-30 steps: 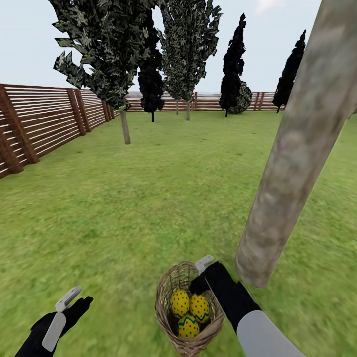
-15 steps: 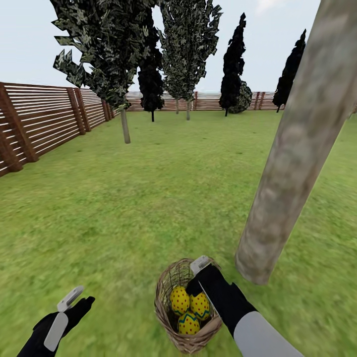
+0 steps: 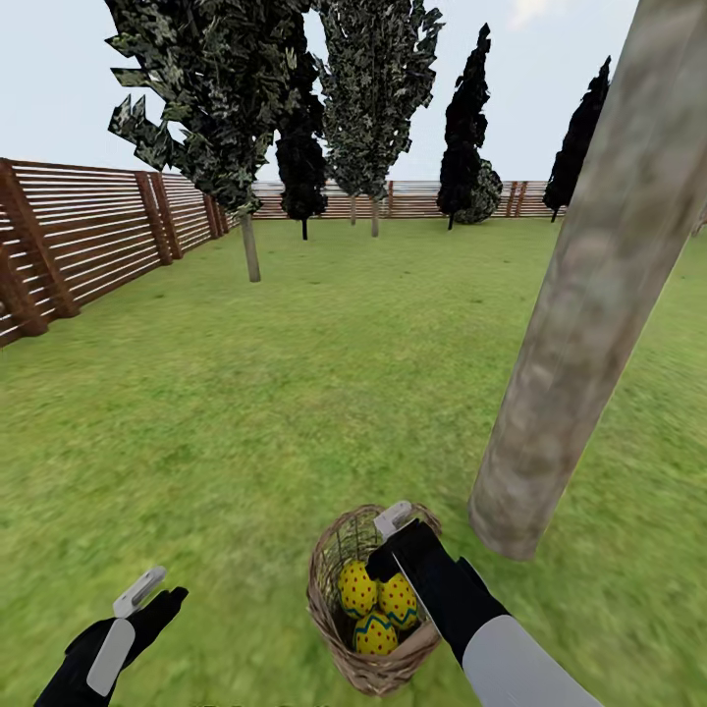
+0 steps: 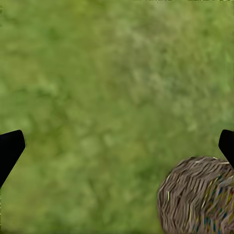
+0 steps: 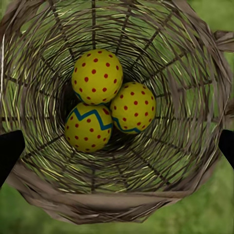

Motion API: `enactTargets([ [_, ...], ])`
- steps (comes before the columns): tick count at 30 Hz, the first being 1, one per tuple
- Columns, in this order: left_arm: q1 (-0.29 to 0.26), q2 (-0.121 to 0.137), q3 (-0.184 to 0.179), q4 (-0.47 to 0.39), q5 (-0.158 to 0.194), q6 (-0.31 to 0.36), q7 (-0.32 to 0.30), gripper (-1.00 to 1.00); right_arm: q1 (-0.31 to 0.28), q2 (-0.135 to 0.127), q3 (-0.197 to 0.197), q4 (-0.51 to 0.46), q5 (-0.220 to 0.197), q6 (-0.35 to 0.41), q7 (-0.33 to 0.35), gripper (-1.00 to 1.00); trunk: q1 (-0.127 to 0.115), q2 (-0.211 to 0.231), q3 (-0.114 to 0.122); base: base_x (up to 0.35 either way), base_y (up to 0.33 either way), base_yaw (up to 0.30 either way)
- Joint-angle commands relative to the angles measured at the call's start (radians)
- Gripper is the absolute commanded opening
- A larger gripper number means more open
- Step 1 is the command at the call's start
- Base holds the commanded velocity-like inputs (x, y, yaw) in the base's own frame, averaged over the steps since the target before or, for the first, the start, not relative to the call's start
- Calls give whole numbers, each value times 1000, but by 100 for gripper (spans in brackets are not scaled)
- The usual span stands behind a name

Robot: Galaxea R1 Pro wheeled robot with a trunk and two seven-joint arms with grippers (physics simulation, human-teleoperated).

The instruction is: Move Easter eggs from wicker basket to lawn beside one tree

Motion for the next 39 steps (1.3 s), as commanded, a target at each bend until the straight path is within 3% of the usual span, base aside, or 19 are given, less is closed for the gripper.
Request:
enactTargets([
  [1,0,0,0,-1,11,5,7,100,-1,0,1,-2,10,4,8,100,4,-8,-4,0,0,192],
  [39,0,0,0,0,11,5,7,100,-1,-4,-5,-6,10,3,6,100,149,-274,-125,0,0,22],
])
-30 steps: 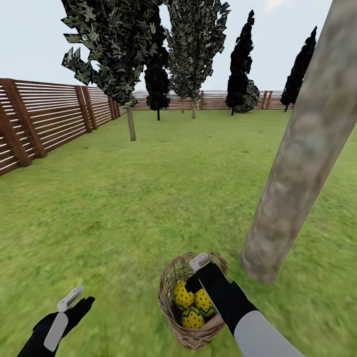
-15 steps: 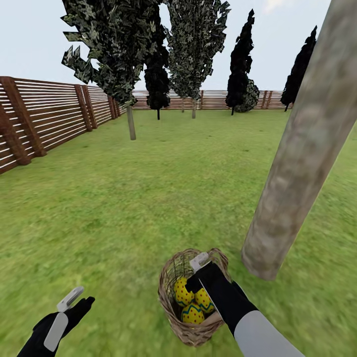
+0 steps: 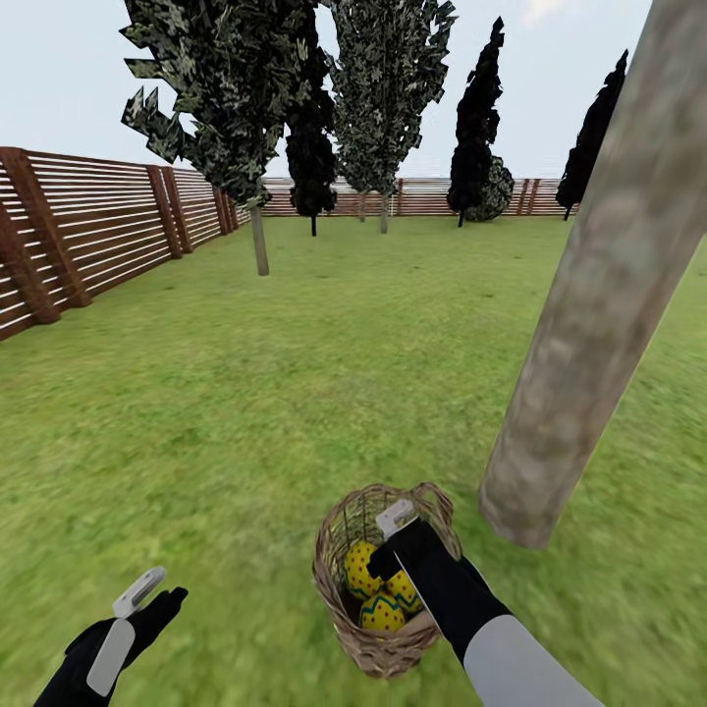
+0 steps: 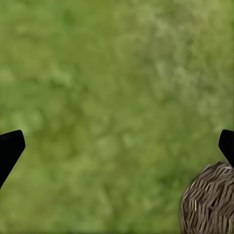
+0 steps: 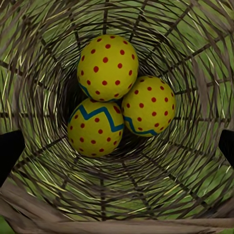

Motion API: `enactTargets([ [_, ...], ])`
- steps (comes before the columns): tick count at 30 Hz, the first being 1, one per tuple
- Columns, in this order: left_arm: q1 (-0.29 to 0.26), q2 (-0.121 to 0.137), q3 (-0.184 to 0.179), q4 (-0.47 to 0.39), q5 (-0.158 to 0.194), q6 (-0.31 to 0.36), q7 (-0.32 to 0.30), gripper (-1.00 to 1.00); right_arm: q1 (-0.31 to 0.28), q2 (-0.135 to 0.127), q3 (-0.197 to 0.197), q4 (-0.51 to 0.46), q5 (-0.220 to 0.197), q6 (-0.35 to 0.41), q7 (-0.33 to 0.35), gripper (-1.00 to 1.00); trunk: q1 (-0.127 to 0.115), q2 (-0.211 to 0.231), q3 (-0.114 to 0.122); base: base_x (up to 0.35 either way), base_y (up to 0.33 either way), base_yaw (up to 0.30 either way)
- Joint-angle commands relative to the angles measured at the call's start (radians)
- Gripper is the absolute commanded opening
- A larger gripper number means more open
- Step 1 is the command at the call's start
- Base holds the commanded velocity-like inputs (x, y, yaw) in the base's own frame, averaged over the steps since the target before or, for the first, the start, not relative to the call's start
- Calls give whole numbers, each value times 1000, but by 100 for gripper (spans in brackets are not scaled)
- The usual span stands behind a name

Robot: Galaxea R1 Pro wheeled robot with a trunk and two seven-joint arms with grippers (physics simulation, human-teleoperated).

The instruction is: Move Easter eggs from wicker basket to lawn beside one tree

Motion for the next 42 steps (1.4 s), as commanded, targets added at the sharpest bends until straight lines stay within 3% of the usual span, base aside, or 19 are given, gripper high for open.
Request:
enactTargets([
  [1,0,0,0,-2,11,6,7,100,-1,0,1,-1,11,4,8,100,4,-8,-4,0,0,0],
  [14,0,1,0,-3,11,6,7,100,-1,0,-1,-1,11,4,8,100,54,-99,-45,0,0,0],
  [23,0,1,0,-3,12,5,7,100,-1,0,0,0,11,5,9,100,54,-99,-45,15,0,0],
  [36,0,3,0,-1,11,6,7,100,-1,4,1,6,5,23,9,100,54,-99,-45,227,0,0],
  [38,0,4,0,-2,11,6,7,100,-19,4,1,9,4,53,9,100,54,-99,-45,12,0,0],
  [40,0,4,0,-2,11,6,7,100,-88,4,0,46,0,141,11,100,54,-99,-45,4,0,0],
  [42,0,4,0,-1,11,7,7,100,-148,4,0,118,-39,179,11,100,54,-99,-45,2,0,0],
])
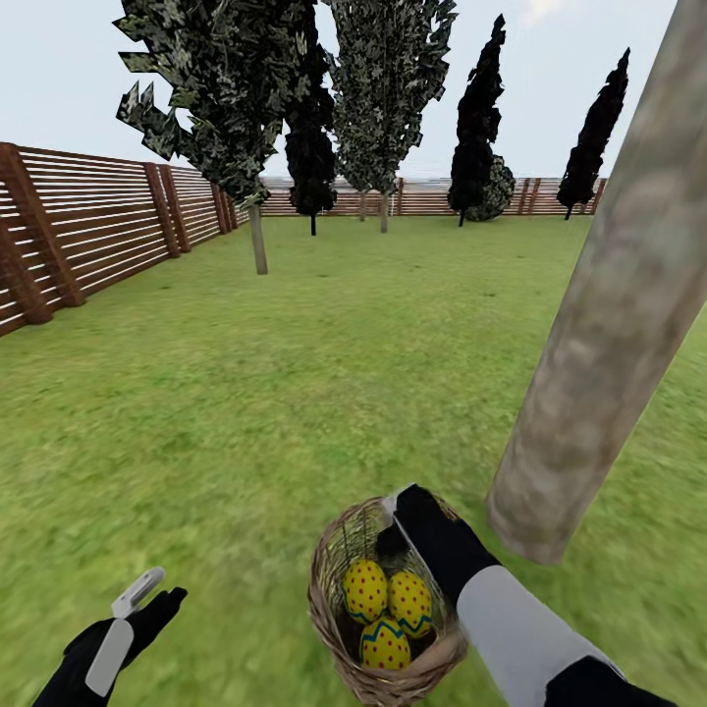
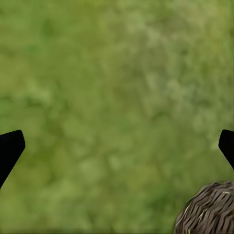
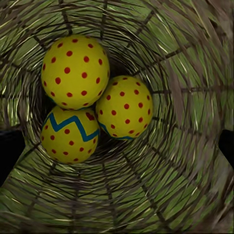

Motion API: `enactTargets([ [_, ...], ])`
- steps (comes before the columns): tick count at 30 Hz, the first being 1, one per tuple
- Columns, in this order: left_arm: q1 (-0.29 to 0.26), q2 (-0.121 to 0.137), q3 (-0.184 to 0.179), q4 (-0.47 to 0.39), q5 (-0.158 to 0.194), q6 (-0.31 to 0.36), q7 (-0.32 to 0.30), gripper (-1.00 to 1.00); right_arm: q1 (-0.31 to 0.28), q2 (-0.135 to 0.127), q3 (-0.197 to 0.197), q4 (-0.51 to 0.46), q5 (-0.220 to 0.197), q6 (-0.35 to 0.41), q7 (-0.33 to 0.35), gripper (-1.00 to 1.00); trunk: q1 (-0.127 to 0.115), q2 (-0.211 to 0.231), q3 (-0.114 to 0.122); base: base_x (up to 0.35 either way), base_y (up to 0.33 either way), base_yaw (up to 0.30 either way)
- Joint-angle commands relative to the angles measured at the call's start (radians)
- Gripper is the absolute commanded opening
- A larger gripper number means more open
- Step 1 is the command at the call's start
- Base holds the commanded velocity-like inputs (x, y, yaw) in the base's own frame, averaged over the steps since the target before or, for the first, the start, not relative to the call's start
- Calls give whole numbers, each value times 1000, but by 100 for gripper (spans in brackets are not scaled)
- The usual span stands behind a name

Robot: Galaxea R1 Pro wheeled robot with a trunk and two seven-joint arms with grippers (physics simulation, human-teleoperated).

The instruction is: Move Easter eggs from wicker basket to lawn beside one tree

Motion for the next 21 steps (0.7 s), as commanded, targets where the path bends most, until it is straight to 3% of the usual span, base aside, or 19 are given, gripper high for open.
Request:
enactTargets([
  [1,0,-1,0,-2,10,5,7,100,-46,0,2,63,-45,17,6,100,0,0,-1,0,0,0],
  [3,0,-3,0,-2,10,5,7,100,-127,0,2,179,-145,24,-3,100,0,0,-1,0,0,0],
  [6,0,-5,0,-3,10,5,7,100,-183,0,2,261,-213,20,-19,100,0,0,-1,0,0,0],
  [21,0,-7,0,-4,10,4,7,100,-196,0,1,256,-232,-121,-21,100,0,0,-1,0,0,0],
])
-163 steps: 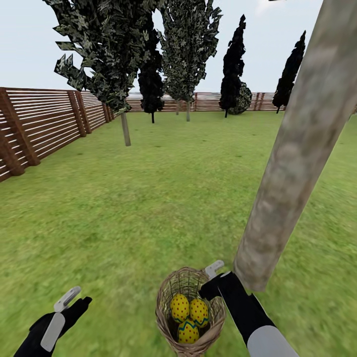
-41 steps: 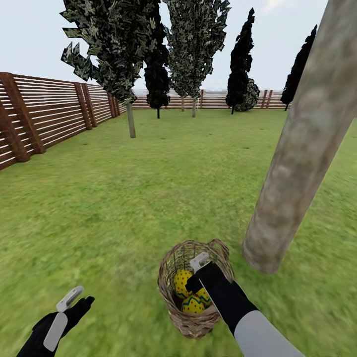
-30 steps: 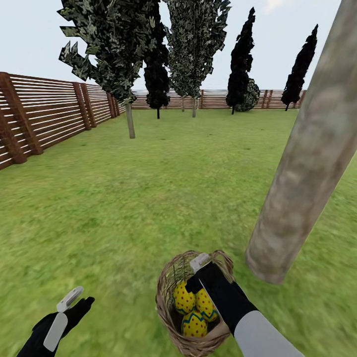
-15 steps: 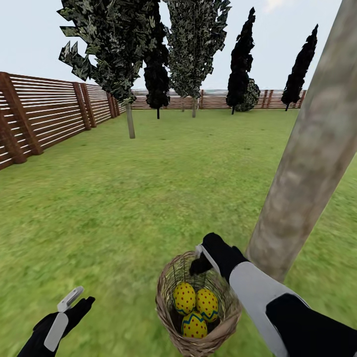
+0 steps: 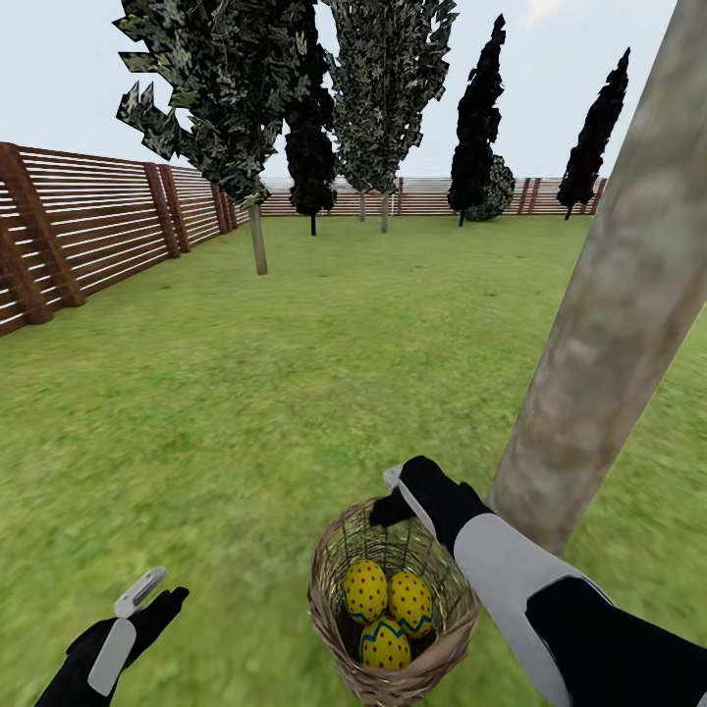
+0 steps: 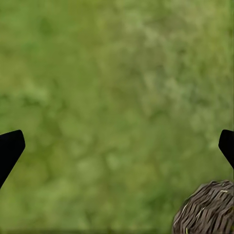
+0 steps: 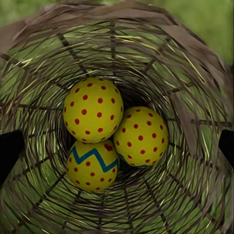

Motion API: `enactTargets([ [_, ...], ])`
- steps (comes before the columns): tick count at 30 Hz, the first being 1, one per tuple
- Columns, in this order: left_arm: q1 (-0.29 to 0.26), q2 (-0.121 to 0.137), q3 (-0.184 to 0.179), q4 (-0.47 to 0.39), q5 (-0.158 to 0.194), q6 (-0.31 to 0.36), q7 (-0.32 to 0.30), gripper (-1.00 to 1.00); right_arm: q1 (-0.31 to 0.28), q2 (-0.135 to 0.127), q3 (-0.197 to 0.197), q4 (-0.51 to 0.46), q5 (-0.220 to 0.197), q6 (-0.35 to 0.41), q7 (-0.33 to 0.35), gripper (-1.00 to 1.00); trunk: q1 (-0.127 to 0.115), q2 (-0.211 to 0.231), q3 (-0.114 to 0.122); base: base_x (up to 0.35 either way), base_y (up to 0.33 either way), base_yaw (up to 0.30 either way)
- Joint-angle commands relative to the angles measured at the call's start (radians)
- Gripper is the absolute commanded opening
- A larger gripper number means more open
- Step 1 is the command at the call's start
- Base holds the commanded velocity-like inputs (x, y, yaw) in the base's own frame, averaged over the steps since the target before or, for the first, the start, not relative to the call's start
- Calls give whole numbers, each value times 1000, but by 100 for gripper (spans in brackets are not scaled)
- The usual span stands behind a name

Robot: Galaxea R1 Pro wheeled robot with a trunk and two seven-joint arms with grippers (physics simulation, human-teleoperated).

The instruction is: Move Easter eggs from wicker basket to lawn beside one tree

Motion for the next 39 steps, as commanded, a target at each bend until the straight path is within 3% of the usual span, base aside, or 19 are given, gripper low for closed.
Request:
enactTargets([
  [1,0,0,0,-2,11,5,7,100,-1,0,3,0,2,-7,3,100,0,0,-1,0,0,0],
  [5,0,0,0,-3,11,5,7,100,-1,0,3,3,1,-25,3,100,0,0,-1,0,0,0],
  [25,0,5,0,5,11,5,7,100,2,0,4,37,-2,-31,1,100,76,-140,-64,0,0,0],
  [36,0,4,0,4,11,5,7,100,2,0,5,39,1,-98,1,100,119,-217,-98,0,0,0],
  [39,0,4,0,4,11,5,7,100,2,0,6,40,1,-134,1,100,120,-218,-110,0,0,0],
])
